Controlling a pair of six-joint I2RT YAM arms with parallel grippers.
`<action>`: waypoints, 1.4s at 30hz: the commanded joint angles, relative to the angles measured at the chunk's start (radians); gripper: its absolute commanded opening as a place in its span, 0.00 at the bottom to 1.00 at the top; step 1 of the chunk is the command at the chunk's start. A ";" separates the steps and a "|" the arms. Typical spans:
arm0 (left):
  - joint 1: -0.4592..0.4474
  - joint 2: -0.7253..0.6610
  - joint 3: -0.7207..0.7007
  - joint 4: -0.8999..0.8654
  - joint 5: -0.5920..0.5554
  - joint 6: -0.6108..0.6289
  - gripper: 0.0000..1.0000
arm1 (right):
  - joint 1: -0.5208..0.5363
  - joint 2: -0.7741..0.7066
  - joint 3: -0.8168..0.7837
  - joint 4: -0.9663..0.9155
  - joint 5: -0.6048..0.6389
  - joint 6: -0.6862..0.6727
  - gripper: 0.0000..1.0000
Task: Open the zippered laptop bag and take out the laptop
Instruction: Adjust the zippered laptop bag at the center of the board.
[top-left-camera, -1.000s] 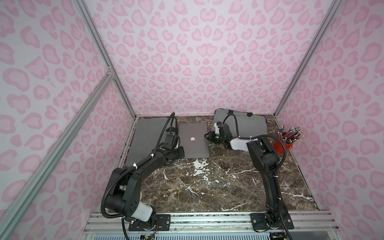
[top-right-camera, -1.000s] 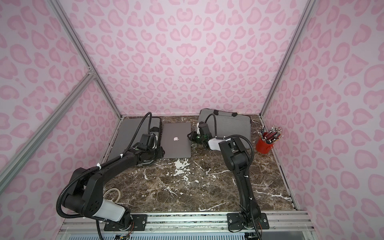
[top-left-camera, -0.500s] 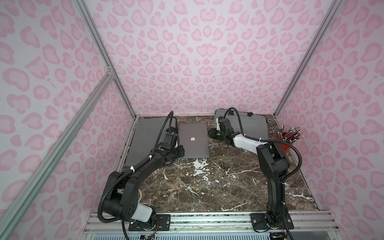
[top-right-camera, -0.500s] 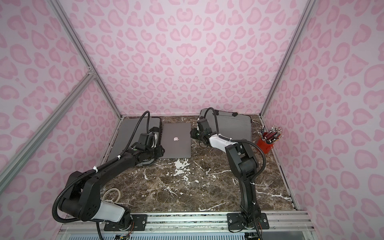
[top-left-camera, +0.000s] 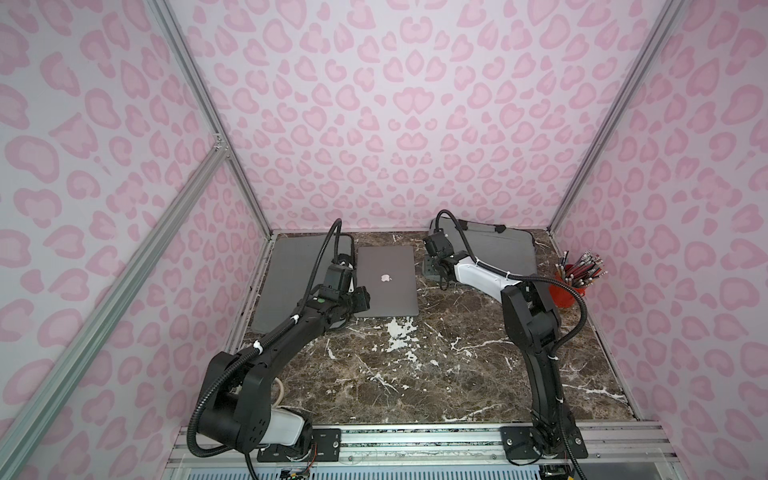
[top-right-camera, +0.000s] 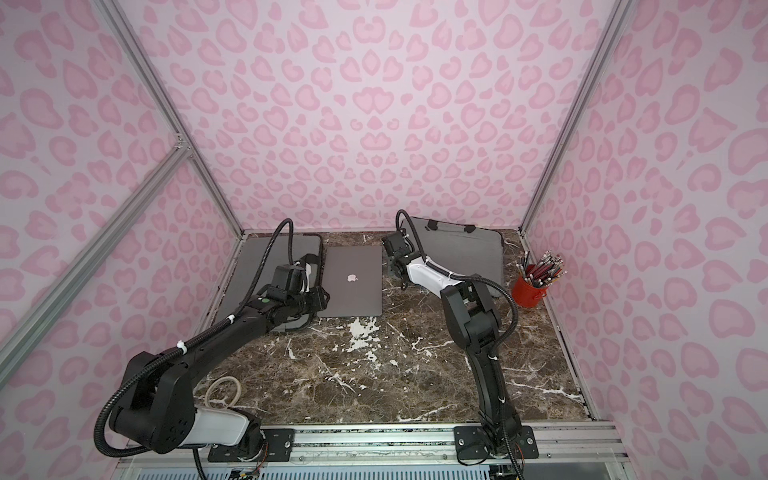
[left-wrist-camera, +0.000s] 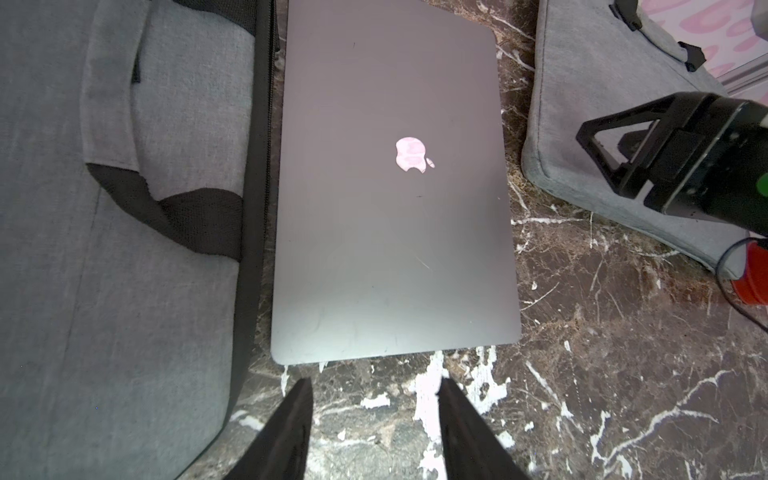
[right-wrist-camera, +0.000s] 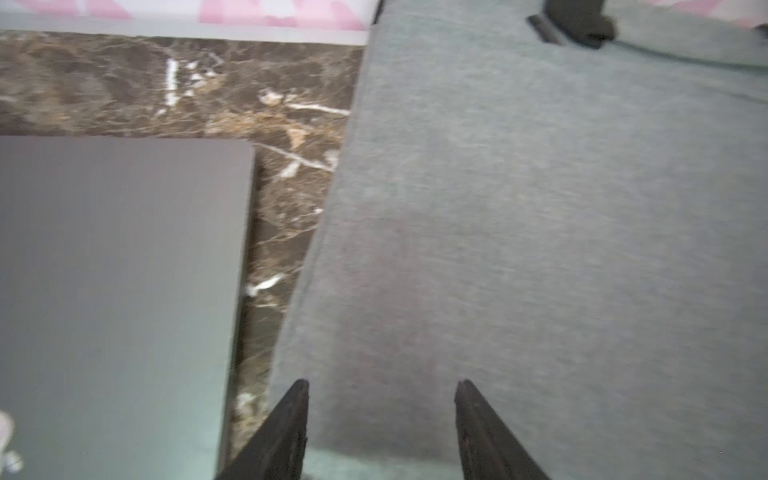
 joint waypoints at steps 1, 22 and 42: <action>0.000 -0.008 0.003 0.003 -0.002 0.015 0.52 | -0.027 -0.020 -0.018 -0.040 0.094 -0.056 0.60; -0.103 0.107 0.097 0.052 0.051 0.003 0.55 | -0.335 -0.219 -0.396 0.076 -0.099 -0.056 0.50; -0.105 0.119 0.107 0.056 0.044 0.017 0.55 | -0.290 -0.353 -0.714 0.115 -0.367 0.001 0.41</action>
